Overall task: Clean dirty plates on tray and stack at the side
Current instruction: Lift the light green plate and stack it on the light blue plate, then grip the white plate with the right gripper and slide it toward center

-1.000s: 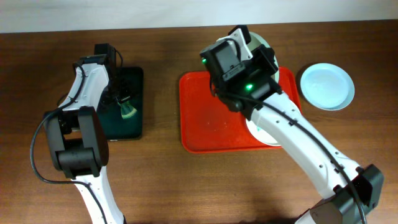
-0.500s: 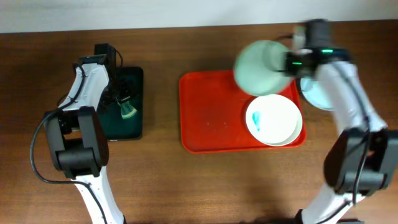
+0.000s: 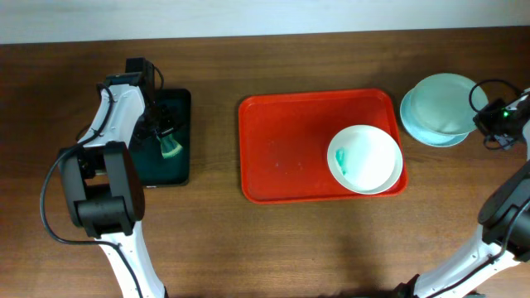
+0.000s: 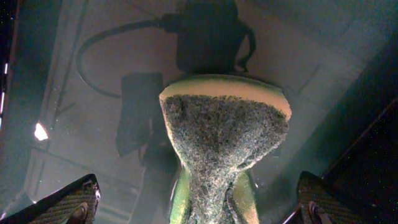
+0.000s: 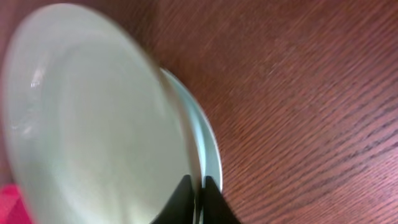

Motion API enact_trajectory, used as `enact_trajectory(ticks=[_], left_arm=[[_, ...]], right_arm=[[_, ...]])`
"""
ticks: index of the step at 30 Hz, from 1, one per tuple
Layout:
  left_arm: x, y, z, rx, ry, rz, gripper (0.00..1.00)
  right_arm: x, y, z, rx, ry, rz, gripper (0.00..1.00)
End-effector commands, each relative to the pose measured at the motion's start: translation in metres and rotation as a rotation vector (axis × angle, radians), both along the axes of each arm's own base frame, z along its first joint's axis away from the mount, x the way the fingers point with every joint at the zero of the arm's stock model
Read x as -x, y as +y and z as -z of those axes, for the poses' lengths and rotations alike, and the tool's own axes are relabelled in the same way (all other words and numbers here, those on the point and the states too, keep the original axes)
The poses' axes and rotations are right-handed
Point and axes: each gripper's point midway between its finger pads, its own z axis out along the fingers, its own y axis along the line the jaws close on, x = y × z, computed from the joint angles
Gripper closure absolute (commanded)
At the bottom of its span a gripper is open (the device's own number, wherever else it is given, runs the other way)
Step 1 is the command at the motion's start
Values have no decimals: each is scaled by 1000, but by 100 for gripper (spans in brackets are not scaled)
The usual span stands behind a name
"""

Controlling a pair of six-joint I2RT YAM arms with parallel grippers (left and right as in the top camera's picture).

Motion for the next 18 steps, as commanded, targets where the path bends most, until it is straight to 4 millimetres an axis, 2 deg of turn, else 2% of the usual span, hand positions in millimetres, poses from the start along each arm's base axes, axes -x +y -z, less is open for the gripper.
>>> enact_trajectory(ticks=[1, 3, 4, 5, 6, 8, 9, 10, 11, 14, 15, 18], left_arm=[[1, 2, 0, 4, 0, -4, 1], [1, 2, 0, 4, 0, -4, 1], [1, 2, 0, 4, 0, -4, 1], [1, 2, 0, 4, 0, -4, 1], [1, 2, 0, 4, 0, -4, 1], [1, 2, 0, 4, 0, -4, 1], [1, 2, 0, 3, 0, -4, 1], [1, 2, 0, 4, 0, -4, 1], [1, 2, 0, 3, 0, -4, 1], [1, 2, 0, 3, 0, -4, 1], [1, 2, 0, 4, 0, -4, 1], [1, 2, 0, 3, 0, -4, 1]], right_arm=[[-6, 19, 4, 5, 31, -34, 79], [-11, 35, 5, -4, 43, -68, 58], [-13, 47, 4, -27, 39, -94, 40], [-14, 58, -1, -52, 33, -116, 32], [-15, 65, -6, -59, 25, -142, 30], [-18, 84, -34, -14, -20, -263, 28], [-22, 107, -57, 46, -62, -410, 26], [-23, 131, -67, 106, -72, -568, 22], [-20, 155, -65, 136, -56, -713, 18], [-15, 216, -32, 148, -2, -973, 18], [-12, 227, -20, 178, 28, -1038, 19], [-10, 227, 8, 286, 122, -1074, 19]])
